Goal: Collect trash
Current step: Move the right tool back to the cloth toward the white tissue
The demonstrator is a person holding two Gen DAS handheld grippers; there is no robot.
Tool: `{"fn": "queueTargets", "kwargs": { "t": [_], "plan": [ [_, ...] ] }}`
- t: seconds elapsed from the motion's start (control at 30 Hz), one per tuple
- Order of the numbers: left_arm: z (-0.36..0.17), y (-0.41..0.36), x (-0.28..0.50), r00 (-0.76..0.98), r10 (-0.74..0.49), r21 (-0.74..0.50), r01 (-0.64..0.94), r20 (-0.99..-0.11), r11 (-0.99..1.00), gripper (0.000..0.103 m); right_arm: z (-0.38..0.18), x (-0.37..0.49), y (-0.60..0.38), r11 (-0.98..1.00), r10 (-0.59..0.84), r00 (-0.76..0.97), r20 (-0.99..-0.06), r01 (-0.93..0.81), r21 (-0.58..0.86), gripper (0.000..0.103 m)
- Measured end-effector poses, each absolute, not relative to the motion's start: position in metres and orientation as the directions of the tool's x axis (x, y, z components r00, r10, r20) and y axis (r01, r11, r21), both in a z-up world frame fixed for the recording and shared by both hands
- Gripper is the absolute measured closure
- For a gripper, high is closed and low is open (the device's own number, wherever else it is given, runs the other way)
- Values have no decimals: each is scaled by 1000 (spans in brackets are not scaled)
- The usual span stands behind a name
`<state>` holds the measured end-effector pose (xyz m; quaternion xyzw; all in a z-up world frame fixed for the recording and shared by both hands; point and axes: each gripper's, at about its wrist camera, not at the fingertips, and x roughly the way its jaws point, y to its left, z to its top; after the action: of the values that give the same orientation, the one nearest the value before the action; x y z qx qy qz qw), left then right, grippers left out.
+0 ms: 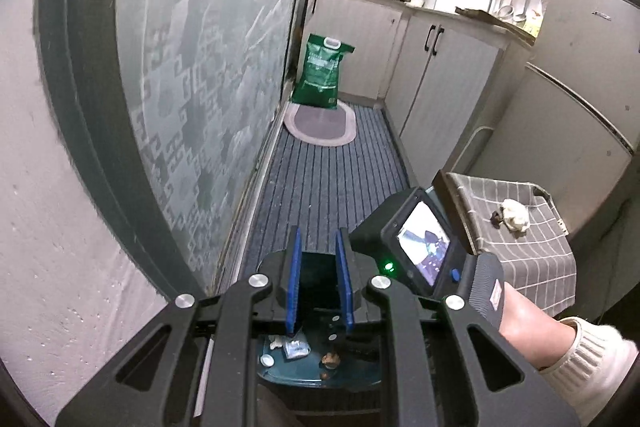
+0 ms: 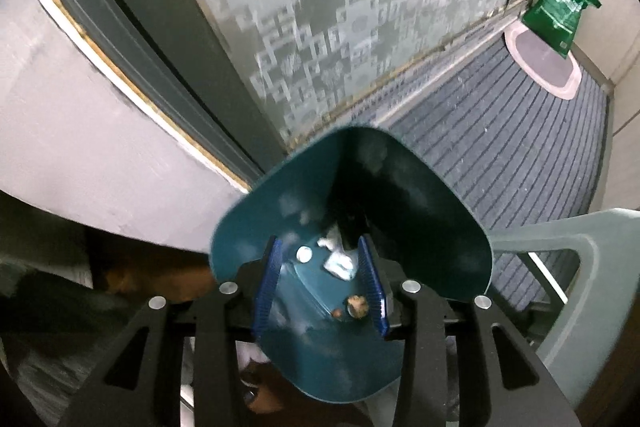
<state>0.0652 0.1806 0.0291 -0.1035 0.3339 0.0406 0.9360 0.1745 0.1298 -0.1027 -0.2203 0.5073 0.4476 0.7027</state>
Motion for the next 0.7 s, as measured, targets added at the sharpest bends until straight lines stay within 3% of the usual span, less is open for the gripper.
{"fn": "queueTargets", "kwargs": {
  "t": [0.3,0.7],
  "plan": [
    [48,159,73,809,-14,-182,-115,-587,977,76,-36,177,88,517,543,204,-814,-846,133,67],
    [51,102,99,819,-81,-167,-18,-568,986,74,12,201,5,607,599,328,-730,-781,147,74]
  ]
}}
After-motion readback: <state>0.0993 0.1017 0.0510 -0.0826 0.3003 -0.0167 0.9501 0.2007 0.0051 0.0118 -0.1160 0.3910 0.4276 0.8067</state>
